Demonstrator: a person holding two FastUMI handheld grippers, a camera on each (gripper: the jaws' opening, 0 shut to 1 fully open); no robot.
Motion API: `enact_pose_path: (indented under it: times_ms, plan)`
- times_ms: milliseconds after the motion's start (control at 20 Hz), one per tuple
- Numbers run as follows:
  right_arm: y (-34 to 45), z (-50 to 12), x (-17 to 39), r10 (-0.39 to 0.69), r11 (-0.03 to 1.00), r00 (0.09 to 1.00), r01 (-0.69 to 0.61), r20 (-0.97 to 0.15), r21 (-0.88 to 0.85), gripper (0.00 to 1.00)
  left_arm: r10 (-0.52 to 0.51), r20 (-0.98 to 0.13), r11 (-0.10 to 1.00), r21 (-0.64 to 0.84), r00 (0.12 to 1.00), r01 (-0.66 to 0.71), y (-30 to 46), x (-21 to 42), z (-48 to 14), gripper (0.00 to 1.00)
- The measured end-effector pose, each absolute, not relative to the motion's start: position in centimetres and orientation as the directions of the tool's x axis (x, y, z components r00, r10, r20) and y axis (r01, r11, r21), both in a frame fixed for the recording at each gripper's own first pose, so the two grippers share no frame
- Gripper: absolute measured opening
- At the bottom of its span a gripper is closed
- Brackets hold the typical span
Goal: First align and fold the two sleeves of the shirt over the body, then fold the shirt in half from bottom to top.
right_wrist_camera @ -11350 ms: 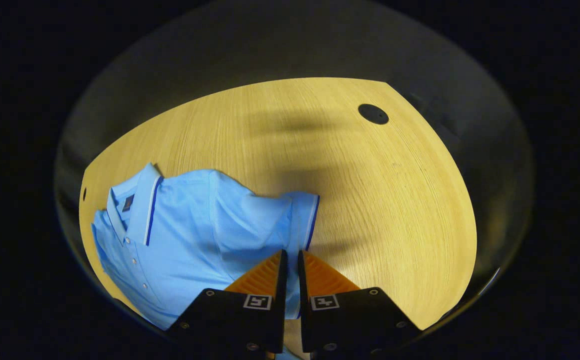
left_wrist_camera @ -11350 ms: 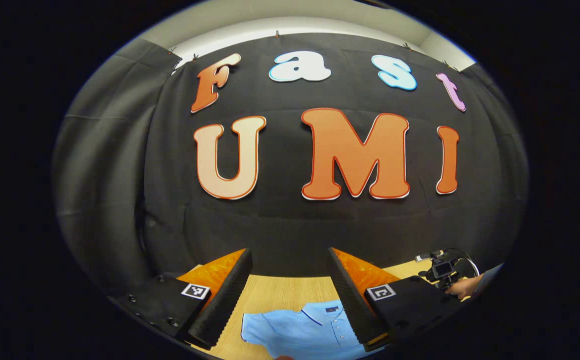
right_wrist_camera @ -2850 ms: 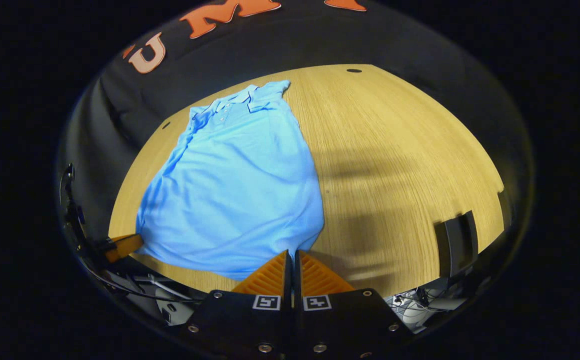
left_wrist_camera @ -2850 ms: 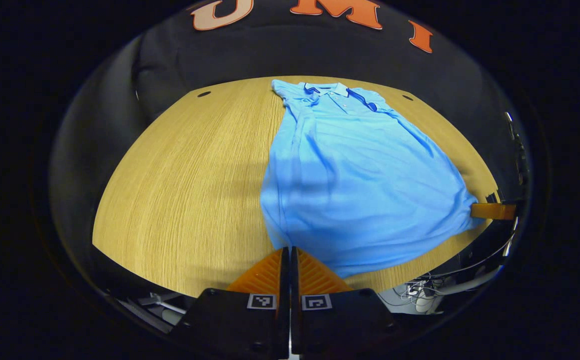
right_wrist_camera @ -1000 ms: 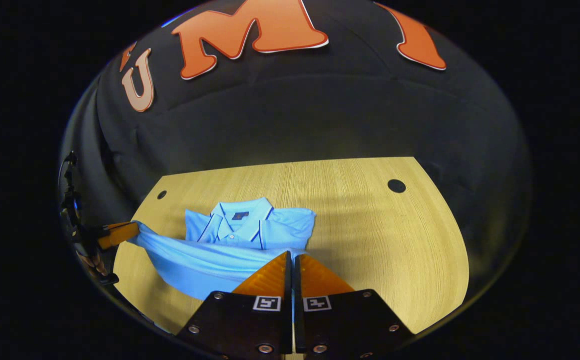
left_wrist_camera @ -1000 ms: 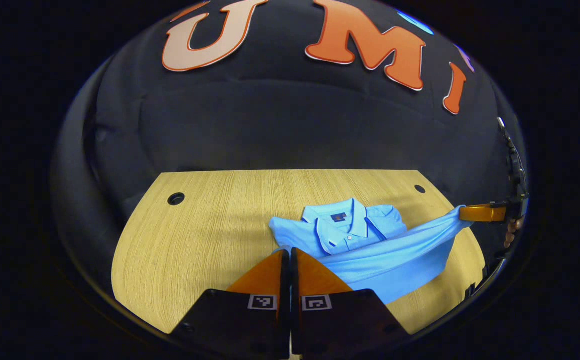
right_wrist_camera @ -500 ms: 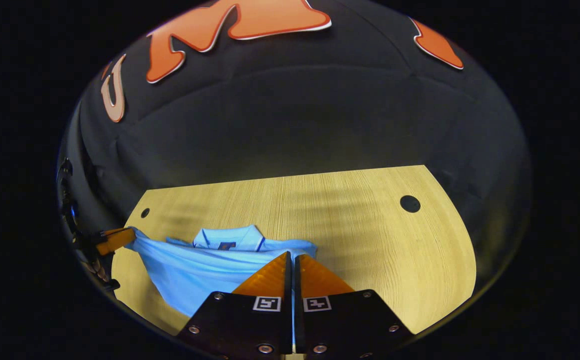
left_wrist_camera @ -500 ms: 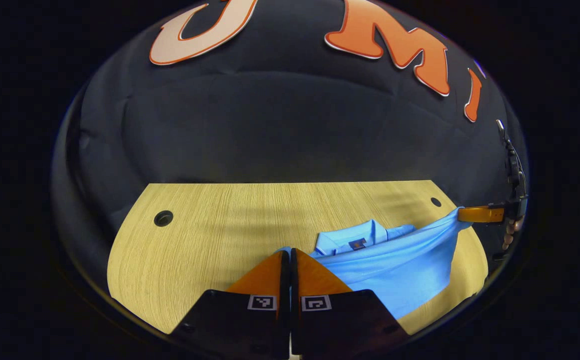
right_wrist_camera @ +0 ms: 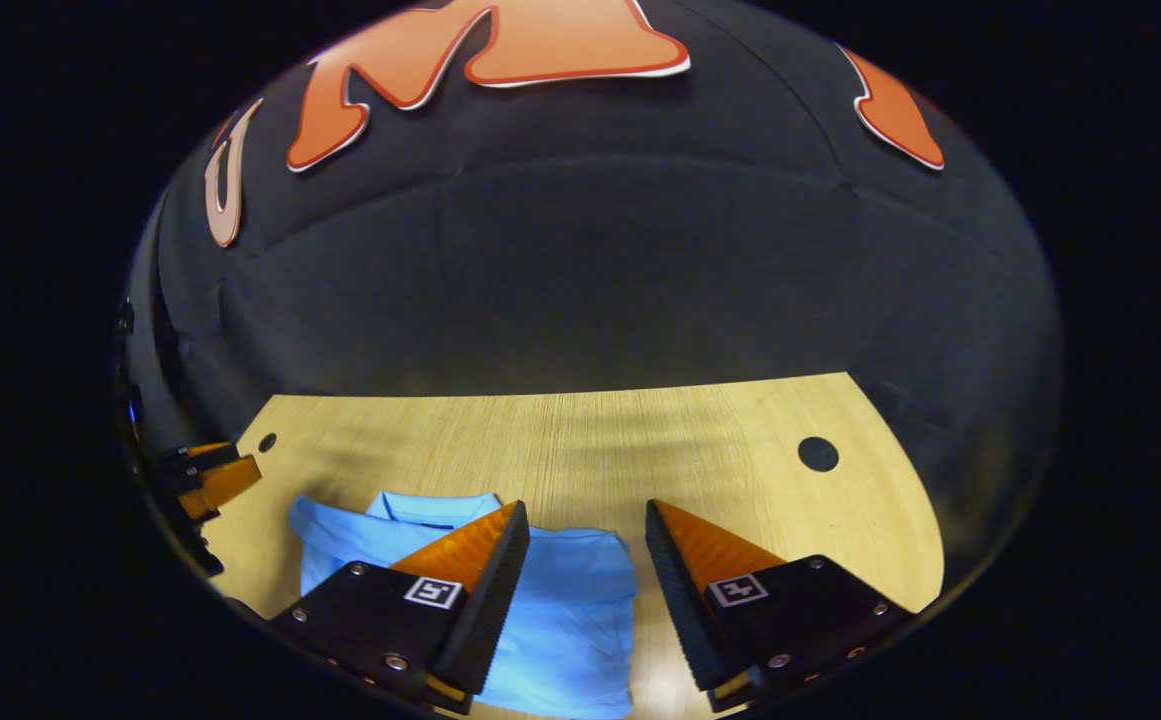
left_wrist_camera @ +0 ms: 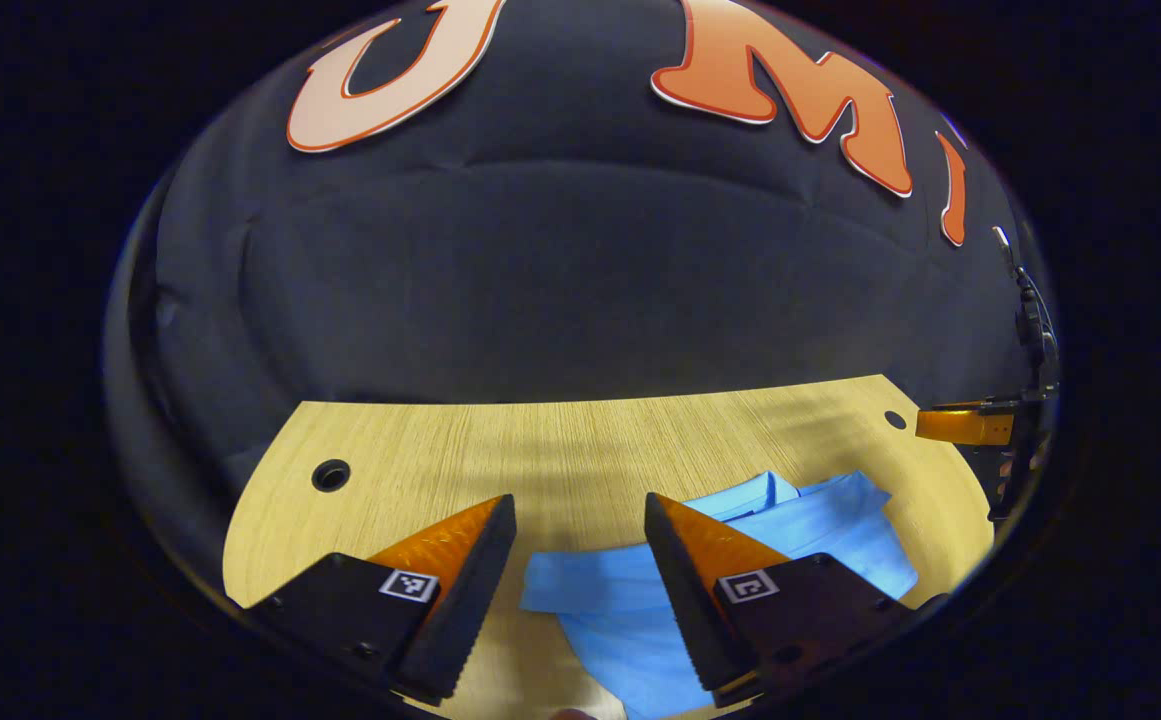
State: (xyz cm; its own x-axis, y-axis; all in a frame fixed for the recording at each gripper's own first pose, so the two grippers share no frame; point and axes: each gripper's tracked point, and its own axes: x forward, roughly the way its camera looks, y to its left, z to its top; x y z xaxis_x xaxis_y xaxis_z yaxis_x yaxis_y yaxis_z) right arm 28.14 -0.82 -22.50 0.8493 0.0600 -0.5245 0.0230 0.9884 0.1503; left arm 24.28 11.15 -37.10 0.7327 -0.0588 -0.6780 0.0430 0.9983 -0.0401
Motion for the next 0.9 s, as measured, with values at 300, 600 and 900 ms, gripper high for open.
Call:
enact_pose_path:
  times_ms: [300, 600, 900]
  plan:
    - [-2.1, -17.9, 25.0, 0.017, 0.998, 0.904, 0.010, -0.427, 0.061, 0.91, -0.014, -0.644, 1.000, 0.004, 0.765, 0.021, 11.5, 21.7, -33.0, 0.99]
    - [-4.0, -13.6, 18.6, -0.001, 1.000, 0.942, 0.010, -0.336, 0.024, 0.92, -0.004, -0.573, 1.000, 0.001, 0.819, 0.005, 9.1, 16.5, -26.4, 0.98]
    - [-5.9, -9.0, 8.7, 0.005, 0.999, 0.969, -0.016, -0.247, -0.043, 0.92, 0.033, -0.463, 0.999, 0.031, 0.886, -0.021, 6.1, 8.2, -18.6, 0.97]
